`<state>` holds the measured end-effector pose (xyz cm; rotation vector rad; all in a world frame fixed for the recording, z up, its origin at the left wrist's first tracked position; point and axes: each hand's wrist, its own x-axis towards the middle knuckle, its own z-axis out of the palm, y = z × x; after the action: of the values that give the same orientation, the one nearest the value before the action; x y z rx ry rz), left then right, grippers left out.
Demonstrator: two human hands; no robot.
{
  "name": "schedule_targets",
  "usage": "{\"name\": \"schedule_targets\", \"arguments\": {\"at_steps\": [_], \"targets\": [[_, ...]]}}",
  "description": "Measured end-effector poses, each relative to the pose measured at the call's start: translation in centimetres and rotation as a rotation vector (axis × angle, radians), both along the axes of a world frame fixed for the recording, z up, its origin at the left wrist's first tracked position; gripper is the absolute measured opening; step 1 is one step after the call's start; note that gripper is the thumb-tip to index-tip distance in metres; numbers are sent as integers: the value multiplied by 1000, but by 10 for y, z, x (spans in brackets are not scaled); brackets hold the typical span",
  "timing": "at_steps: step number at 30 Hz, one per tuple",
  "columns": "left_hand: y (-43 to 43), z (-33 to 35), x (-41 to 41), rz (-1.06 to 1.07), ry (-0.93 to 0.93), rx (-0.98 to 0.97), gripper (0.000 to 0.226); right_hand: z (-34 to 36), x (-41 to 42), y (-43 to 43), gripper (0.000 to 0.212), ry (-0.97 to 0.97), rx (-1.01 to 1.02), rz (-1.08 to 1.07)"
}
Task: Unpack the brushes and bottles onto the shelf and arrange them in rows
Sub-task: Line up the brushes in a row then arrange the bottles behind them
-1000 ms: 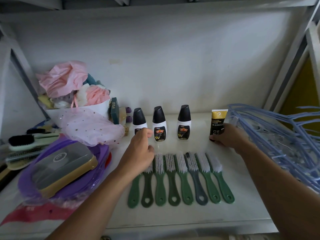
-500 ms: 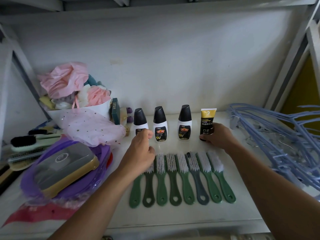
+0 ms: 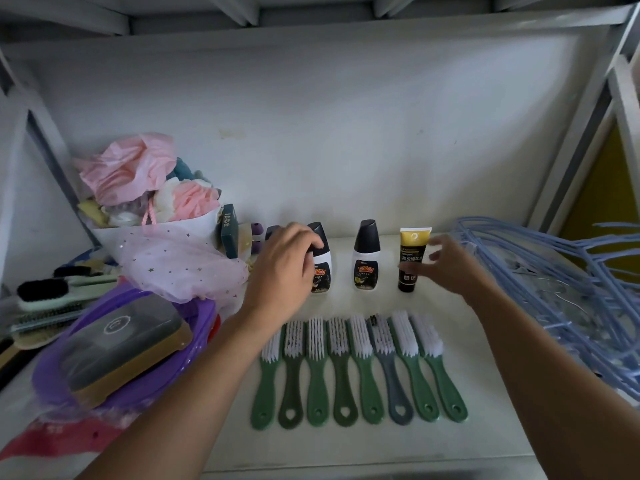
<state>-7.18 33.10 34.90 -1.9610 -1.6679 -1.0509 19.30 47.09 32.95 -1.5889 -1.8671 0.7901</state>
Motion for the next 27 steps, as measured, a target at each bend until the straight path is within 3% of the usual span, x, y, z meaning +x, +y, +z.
{"name": "schedule_targets", "arguments": {"at_steps": [3, 7, 11, 16, 27], "targets": [[15, 22, -12, 47, 146, 10, 22, 33, -5, -2, 94, -14, 251, -55], [35, 45, -28, 117, 148, -191, 43, 63, -43, -10, 64, -123, 498, 135], [50, 51, -34, 77, 105, -437, 48, 71, -71, -9, 54, -283, 464, 248], [67, 40, -37, 103, 73, -575, 48, 70, -77, -2, 51, -340, 435, 258], [64, 40, -34, 47, 10, -511, 34, 69, -75, 7, 37, -346, 390, 326]]}}
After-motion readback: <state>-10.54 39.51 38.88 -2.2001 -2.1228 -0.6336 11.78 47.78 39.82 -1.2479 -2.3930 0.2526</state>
